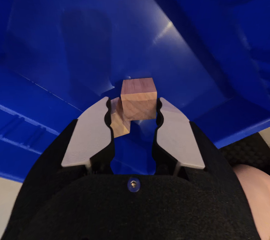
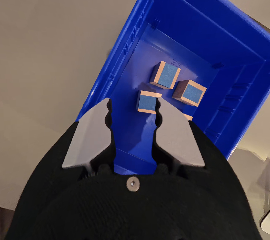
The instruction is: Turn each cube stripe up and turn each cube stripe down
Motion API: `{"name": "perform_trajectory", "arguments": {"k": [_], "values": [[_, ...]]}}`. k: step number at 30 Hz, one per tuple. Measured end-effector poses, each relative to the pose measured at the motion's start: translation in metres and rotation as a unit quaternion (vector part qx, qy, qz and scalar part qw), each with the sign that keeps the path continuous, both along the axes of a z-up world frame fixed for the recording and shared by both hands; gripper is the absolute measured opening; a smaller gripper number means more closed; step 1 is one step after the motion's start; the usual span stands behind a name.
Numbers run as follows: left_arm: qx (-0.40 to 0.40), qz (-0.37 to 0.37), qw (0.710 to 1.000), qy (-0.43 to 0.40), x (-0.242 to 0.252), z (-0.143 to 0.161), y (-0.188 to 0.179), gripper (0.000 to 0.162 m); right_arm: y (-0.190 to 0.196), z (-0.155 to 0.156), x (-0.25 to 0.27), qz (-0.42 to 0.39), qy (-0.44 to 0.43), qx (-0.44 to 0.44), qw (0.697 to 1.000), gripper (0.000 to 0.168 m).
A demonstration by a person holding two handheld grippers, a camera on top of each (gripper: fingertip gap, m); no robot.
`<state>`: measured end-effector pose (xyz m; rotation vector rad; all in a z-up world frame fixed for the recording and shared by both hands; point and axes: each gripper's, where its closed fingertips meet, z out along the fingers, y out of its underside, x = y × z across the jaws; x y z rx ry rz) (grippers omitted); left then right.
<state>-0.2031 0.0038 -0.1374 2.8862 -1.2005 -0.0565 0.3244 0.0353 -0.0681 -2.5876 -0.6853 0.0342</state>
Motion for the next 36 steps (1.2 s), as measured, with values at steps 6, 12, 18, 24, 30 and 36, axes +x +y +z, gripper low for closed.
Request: {"name": "perform_trajectory", "arguments": {"k": [6,12,18,24,30,36], "values": [[-0.004,0.001,1.0,0.01,-0.001,0.0,0.001,0.045,-0.004,0.002,-0.001,0.006,-0.008,0.01,1.0,0.058],[0.173,0.011,0.981,-0.085,0.019,0.079,0.028,0.045,0.003,0.052,-0.036,0.047,-0.027,0.167,0.984,0.055],[0.231,-0.032,0.888,-0.395,0.113,0.188,-0.001,0.044,-0.033,0.123,-0.174,0.268,0.096,0.354,0.891,0.06],[0.074,-0.109,0.797,-0.59,0.201,0.228,-0.056,0.044,-0.092,0.148,-0.268,0.429,0.114,0.477,0.758,0.068],[-0.043,-0.156,0.749,-0.642,0.238,0.229,-0.086,0.044,-0.111,0.165,-0.288,0.445,0.109,0.535,0.71,0.068],[-0.079,-0.186,0.728,-0.656,0.252,0.231,-0.101,0.044,-0.113,0.162,-0.292,0.455,0.095,0.53,0.71,0.056]]}}
